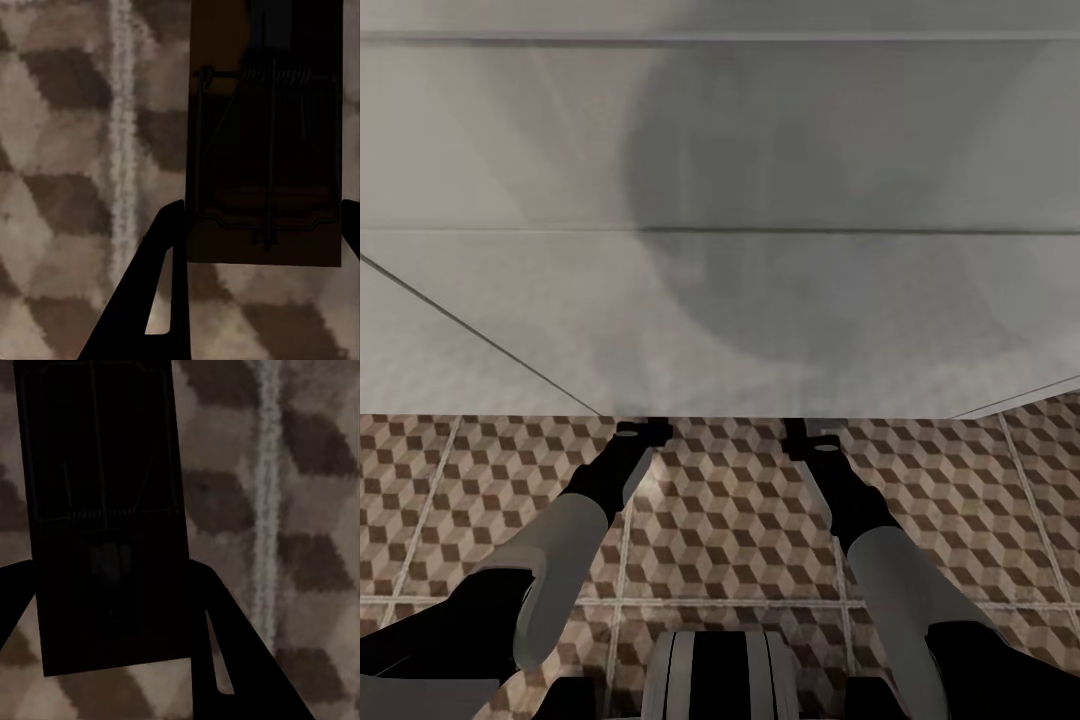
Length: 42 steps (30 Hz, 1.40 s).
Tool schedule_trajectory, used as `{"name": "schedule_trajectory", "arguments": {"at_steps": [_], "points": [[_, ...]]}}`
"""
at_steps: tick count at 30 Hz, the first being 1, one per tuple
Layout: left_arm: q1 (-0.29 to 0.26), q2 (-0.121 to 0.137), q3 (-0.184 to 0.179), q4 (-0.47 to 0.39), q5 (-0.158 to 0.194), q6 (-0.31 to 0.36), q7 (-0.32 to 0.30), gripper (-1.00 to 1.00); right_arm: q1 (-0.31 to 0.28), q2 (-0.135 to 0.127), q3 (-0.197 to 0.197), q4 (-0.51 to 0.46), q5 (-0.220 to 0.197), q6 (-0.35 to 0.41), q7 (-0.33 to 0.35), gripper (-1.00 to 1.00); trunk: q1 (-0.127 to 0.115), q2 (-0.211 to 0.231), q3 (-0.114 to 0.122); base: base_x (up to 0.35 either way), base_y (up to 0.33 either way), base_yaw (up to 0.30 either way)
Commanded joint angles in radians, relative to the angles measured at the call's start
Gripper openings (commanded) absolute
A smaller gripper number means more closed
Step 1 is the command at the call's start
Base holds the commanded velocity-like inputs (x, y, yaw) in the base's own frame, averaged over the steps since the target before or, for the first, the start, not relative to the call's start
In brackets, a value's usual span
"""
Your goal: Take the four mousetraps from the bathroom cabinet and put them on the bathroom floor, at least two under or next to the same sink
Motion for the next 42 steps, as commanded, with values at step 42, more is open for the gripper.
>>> {"name": "schedule_trajectory", "arguments": {"at_steps": [42], "points": [[0.0, -0.001, 0.008, 0.109, -0.015, 0.005, 0.0, -1.0, -0.024, -0.003, 0.0, 0.178, 0.002, -0.19, -0.006, -1.0, 0.0, 0.0, -0.001, 0.0, 0.0, 0.0]]}}
